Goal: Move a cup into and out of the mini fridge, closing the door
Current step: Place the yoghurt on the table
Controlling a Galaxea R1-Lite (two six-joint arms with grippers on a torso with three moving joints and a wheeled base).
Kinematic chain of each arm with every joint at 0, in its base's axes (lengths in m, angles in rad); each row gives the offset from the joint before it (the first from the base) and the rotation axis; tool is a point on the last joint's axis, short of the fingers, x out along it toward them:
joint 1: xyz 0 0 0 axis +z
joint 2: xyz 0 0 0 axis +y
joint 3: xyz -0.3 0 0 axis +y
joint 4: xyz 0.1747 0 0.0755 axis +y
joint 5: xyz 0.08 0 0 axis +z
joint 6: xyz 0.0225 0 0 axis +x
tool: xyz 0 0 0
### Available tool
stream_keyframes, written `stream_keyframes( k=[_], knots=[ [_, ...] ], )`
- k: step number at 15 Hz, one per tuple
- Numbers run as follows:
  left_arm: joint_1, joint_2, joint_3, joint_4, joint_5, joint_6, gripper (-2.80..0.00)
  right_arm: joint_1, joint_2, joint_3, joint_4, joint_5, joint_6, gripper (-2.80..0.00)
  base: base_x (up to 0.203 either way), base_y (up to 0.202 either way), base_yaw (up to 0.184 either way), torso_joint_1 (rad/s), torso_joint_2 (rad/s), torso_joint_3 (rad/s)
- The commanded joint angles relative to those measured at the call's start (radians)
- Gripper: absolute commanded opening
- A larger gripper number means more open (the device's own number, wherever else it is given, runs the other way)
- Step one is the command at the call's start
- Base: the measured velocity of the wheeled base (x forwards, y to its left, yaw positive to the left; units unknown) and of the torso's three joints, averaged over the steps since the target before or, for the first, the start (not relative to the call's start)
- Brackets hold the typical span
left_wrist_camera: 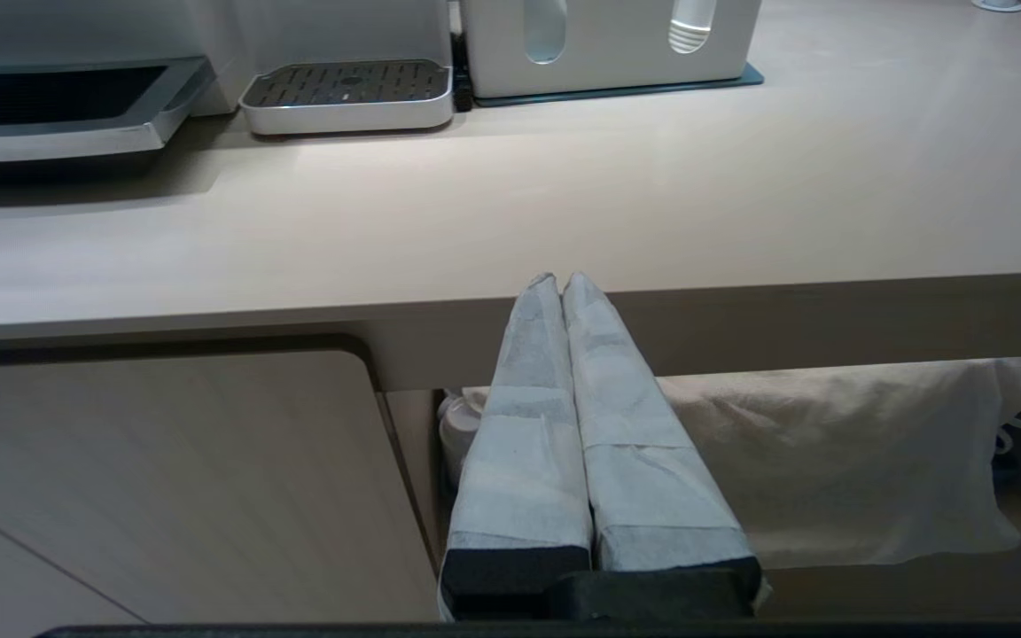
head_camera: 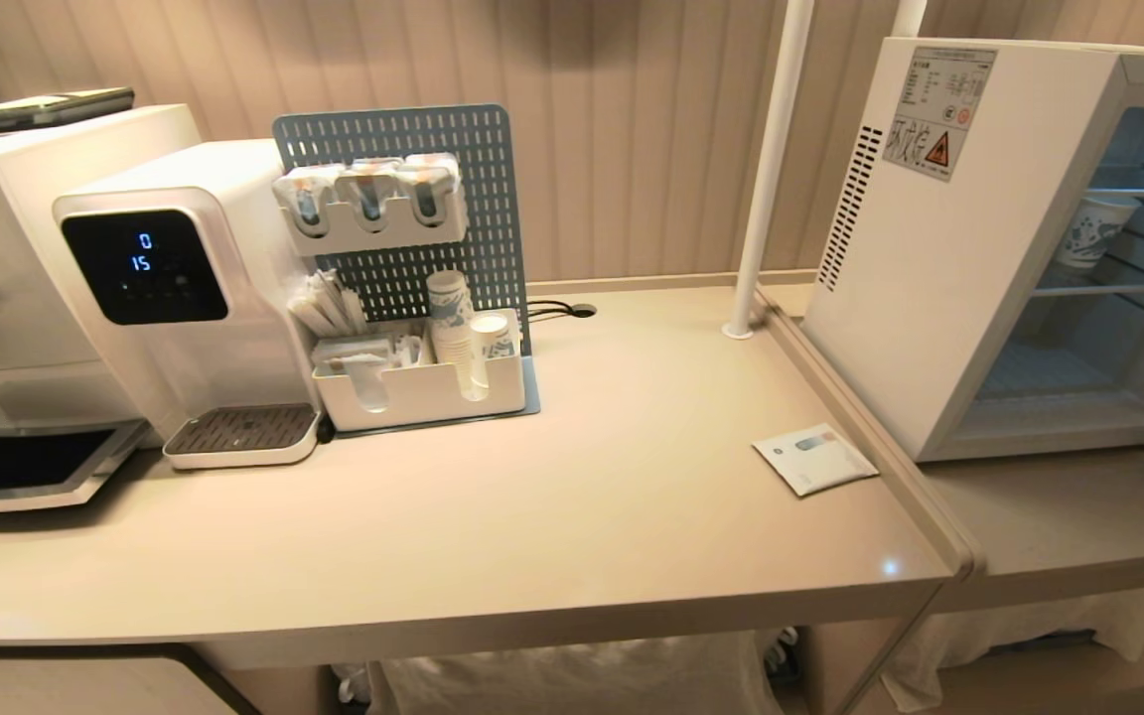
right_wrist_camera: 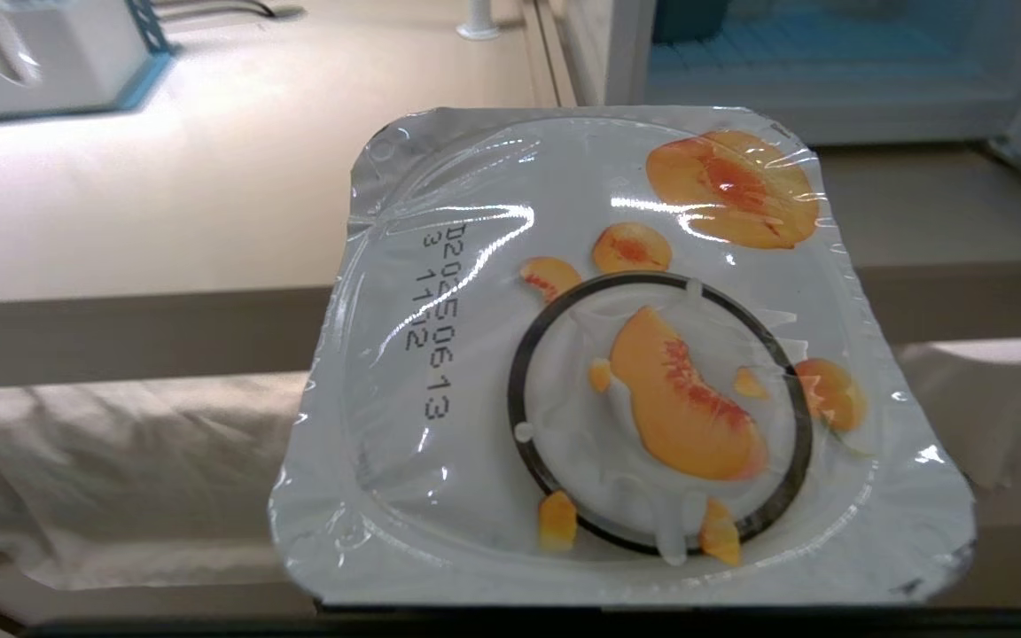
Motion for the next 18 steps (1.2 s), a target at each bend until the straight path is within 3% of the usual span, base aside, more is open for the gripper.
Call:
stream_keyframes(
  k=[1,4,7,10,13,15,18],
  knots=[
    [-0.001,0.000,0.000,0.000,0.000,0.000,-2.80,0.000,0.069,-0.093,0.023,0.003,0.026,-2.80,0.000,0.000,0.000,0.000,0.00,0.000],
    [-0.001,0.000,0.000,0.000,0.000,0.000,-2.80,-0.001,0.406,-0.219,0.036,0.009,0.083,-2.80,0.000,0.000,0.000,0.000,0.00,0.000],
    [-0.001,0.000,0.000,0.000,0.000,0.000,-2.80,0.015,0.898,-0.291,-0.095,0.014,0.081,-2.80,0.000,0.000,0.000,0.000,0.00,0.000],
    [-0.001,0.000,0.002,-0.001,0.000,0.000,-2.80,0.066,1.377,-0.330,-0.364,0.015,0.059,-2.80,0.000,0.000,0.000,0.000,0.00,0.000],
    [-0.001,0.000,0.000,0.000,0.000,0.000,-2.80,0.127,1.849,-0.376,-0.789,0.011,0.047,-2.80,0.000,0.000,0.000,0.000,0.00,0.000],
    [-0.001,0.000,0.001,0.000,0.000,0.000,-2.80,0.178,2.097,-0.482,-1.038,-0.022,0.038,-2.80,0.000,0.000,0.000,0.000,0.00,0.000],
    [-0.001,0.000,0.002,-0.001,0.000,-0.003,-2.80,0.227,2.244,-0.834,-1.065,-0.097,0.038,-2.80,0.000,0.000,0.000,0.000,0.00,0.000]
  ],
)
